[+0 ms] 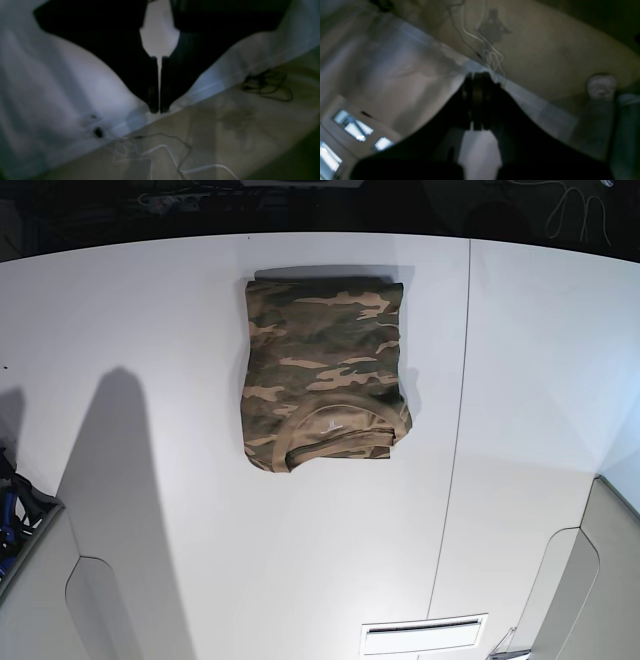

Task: Fold the T-shirt properly

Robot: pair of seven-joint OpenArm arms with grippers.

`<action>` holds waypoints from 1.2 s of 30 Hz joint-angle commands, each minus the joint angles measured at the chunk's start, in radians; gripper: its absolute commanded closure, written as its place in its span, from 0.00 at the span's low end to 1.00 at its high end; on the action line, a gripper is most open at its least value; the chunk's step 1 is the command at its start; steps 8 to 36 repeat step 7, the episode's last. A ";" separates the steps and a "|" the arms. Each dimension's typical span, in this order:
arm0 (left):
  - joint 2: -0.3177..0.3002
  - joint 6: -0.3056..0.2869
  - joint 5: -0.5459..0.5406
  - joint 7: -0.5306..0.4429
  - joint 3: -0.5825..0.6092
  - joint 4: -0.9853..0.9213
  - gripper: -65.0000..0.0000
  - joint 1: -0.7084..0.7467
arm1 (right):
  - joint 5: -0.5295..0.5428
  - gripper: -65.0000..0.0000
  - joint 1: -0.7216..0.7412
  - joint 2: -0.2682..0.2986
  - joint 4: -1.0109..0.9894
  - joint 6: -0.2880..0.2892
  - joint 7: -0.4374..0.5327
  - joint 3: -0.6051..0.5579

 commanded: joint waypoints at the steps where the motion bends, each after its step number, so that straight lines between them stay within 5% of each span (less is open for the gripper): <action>1: 0.014 0.006 0.005 0.010 0.024 -0.029 0.97 -0.009 | -0.009 1.00 0.014 0.002 -0.034 0.003 -0.010 0.000; 7: 0.105 0.035 0.040 0.004 0.079 -0.193 0.97 -0.146 | -0.036 1.00 0.154 -0.048 -0.241 0.001 -0.009 0.000; 36: 0.105 0.035 0.040 0.004 0.079 -0.193 0.97 -0.146 | -0.036 1.00 0.154 -0.048 -0.241 0.001 -0.009 0.000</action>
